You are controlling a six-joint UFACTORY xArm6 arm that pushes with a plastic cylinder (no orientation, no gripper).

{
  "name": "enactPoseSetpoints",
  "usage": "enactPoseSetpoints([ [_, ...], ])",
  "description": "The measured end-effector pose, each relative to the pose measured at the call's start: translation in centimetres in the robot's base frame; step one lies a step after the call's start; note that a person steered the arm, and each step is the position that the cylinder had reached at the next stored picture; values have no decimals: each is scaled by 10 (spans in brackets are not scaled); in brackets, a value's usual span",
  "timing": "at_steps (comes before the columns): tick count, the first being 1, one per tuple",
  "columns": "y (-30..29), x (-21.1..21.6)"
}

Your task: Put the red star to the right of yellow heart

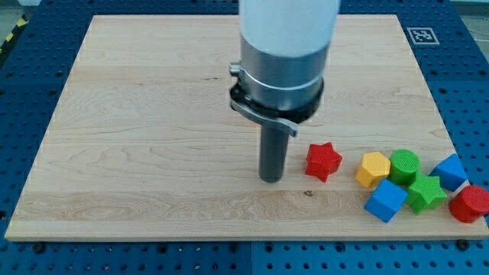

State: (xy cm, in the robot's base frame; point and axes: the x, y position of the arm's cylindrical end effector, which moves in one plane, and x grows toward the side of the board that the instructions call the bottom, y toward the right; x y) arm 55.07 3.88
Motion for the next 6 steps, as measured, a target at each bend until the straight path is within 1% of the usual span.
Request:
enactPoseSetpoints([
  [1,54,7],
  [2,65,5],
  [3,63,-30],
  [4,63,-54],
  [6,85,-34],
])
